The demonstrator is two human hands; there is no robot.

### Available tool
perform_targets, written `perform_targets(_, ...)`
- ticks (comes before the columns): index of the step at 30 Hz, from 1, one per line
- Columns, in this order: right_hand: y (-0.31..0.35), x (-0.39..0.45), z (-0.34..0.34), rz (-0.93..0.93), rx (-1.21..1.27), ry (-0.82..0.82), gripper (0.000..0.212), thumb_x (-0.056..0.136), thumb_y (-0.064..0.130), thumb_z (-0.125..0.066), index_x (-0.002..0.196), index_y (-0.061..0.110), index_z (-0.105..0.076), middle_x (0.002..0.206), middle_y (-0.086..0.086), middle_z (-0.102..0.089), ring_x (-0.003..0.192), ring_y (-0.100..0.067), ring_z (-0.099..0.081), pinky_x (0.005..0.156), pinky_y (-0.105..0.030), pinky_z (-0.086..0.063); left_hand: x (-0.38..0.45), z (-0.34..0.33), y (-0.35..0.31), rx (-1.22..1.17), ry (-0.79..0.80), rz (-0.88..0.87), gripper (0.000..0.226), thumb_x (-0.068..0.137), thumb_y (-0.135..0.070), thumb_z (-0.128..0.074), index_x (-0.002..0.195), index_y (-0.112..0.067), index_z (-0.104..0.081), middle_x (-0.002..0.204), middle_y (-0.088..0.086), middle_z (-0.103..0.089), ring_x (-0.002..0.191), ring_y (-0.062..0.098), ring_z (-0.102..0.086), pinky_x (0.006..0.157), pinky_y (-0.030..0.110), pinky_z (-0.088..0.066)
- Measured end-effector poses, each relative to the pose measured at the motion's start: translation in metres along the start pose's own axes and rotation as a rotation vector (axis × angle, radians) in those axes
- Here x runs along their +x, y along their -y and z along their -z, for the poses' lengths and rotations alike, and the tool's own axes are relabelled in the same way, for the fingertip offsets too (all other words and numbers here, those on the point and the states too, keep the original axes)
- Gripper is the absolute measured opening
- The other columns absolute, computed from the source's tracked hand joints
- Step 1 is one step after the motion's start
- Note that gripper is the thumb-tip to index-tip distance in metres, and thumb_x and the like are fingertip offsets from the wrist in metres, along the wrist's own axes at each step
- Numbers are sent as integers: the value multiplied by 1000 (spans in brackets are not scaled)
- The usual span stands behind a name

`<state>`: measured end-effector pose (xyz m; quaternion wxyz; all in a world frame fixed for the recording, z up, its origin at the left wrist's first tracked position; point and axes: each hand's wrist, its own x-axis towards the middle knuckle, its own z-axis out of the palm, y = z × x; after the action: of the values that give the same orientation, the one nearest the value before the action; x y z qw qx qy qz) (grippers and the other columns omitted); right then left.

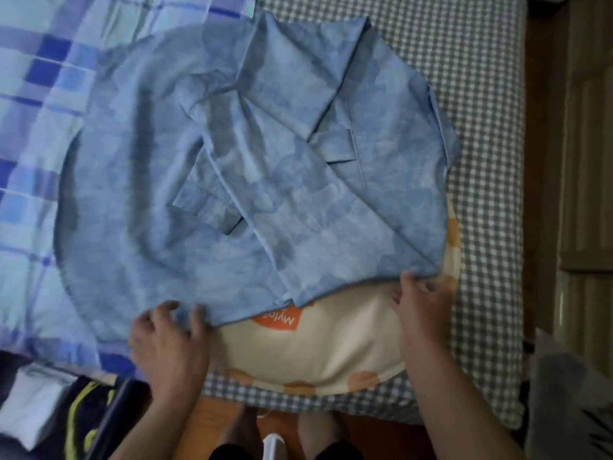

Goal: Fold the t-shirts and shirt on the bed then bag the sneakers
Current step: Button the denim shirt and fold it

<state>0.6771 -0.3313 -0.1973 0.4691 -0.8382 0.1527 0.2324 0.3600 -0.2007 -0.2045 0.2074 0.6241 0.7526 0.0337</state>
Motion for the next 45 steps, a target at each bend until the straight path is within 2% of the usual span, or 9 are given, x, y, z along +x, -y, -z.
perform_targets(3, 4, 0, -18, -212, 384, 68, 11, 95, 14, -67, 91, 21, -59, 96, -5, -68, 86, -20, -69, 71, -35, -58, 31, 10, 44, -458, -6, 688, 49, 81, -52, -64, 106, -10, -57, 104, 24, -61, 95, 36, -62, 85, 46, -53)
perform_targets(7, 12, 36, -12, -149, 334, 109, 19, 87, 12, -73, 99, 24, -65, 109, -1, -71, 94, -19, -70, 68, -39, -62, 62, 9, 76, -1093, 174, 919, 30, 105, -41, -49, 83, -22, -54, 55, -4, -57, 44, 6, -50, 43, 19, -47)
perform_targets(10, 8, 35, 8, -189, 370, 116, 17, 98, 8, -62, 96, 24, -62, 103, -1, -68, 92, -18, -67, 52, -29, -60, 71, 4, 88, -1270, 92, 938, 20, 105, -26, -54, 124, -19, -58, 99, -5, -65, 75, 6, -62, 48, 18, -52)
perform_targets(18, -19, -28, 35, -211, 285, 59, 12, 100, 11, -60, 104, 22, -62, 104, 0, -66, 96, -21, -65, 91, -48, -53, 38, 39, 122, -1190, 160, 843, 28, 103, -23, -50, 128, -12, -54, 122, 9, -61, 93, 17, -65, 80, 36, -59)
perform_targets(24, -53, -66, 66, -261, 179, -81, 18, 97, 6, -63, 114, 10, -63, 125, -16, -64, 100, -28, -62, 95, -53, -52, 7, 76, 149, -990, 200, 985, 6, 98, -4, -57, 101, -10, -55, 81, 8, -58, 61, 14, -55, 41, 25, -50)
perform_targets(29, -58, -65, 60, -330, 405, 21, 33, 97, 15, -65, 127, 28, -61, 123, 3, -66, 110, -20, -65, 88, -42, -54, 16, 82, 166, -1206, 371, 906, 8, 103, -24, -56, 108, -22, -62, 97, -2, -70, 86, 15, -66, 61, 29, -60)
perform_targets(33, -71, -80, 64, -415, 342, 104, 24, 104, 16, -54, 127, 24, -55, 133, -3, -58, 122, -25, -56, 102, -43, -46, 2, 86, 171, -1097, 518, 841, 11, 106, -20, -49, 101, -21, -59, 60, -6, -65, 42, 5, -55, 46, 22, -51)
perform_targets(40, -31, -89, 79, -411, 161, 33, 40, 96, 8, -62, 135, 14, -54, 129, -12, -61, 82, -22, -60, 67, -37, -52, 0, 123, 155, -1077, 364, 837, 21, 103, -8, -49, 124, -9, -52, 69, 10, -62, 37, 6, -56, 39, 19, -50)
perform_targets(45, 31, -114, 76, 8, -171, -72, 56, 84, -1, -61, 138, 7, -48, 118, -8, -63, 68, -23, -59, 50, -29, -51, 25, 163, 108, -1127, 222, 698, 48, 96, 1, -39, 138, -22, -44, 84, 13, -57, 49, 16, -55, 44, 25, -48)
